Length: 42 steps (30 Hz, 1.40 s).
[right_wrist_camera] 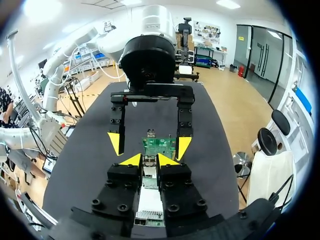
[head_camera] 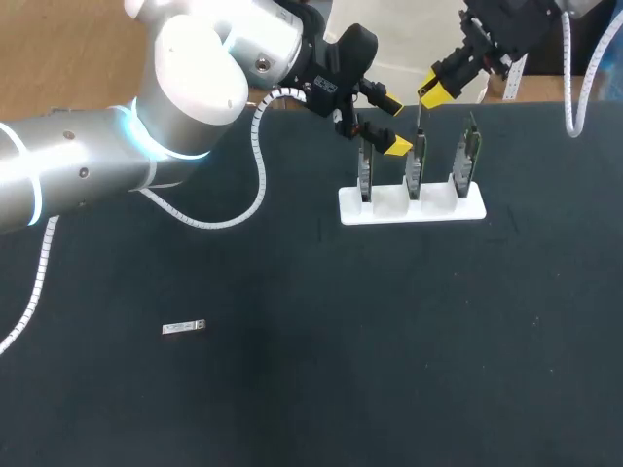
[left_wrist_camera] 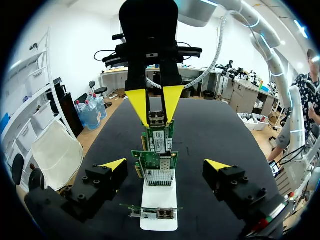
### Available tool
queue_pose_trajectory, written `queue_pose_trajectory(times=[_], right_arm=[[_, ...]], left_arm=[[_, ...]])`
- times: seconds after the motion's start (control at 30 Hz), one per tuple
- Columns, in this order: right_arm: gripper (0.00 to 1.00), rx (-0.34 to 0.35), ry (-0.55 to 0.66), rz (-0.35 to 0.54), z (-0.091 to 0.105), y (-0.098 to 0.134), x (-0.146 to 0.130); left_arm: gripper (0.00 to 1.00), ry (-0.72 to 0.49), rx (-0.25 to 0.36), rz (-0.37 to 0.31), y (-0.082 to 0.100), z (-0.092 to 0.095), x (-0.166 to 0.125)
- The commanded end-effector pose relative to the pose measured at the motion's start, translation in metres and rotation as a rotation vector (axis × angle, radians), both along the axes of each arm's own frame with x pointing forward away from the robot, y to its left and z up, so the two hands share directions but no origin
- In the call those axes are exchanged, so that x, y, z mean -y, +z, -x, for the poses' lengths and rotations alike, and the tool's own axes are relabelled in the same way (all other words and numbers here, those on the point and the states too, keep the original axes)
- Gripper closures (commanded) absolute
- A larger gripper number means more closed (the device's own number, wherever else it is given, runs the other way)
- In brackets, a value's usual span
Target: Pick up the optical module with the left hand, and insert it into the network port with the right hand.
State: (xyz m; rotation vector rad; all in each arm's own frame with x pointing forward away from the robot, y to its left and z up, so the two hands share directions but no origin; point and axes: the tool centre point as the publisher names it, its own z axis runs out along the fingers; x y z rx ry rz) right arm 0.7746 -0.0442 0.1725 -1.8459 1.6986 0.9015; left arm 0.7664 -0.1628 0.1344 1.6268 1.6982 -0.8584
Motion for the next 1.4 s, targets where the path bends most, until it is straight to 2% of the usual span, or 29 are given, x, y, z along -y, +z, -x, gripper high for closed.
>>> queue_pose_trajectory(times=[0.03, 1.4], right_arm=[[1.0, 0.005, -0.006, 0.0, 0.0049, -0.0003, 0.0006], [1.0, 0.002, -0.045, -0.007, 0.0074, -0.0036, -0.0007]], left_arm=[[0.0, -0.001, 0.0, -0.001, -0.0001, -0.0006, 0.0001], [0.0, -0.001, 0.0, -0.001, -0.0001, -0.0006, 0.0001]])
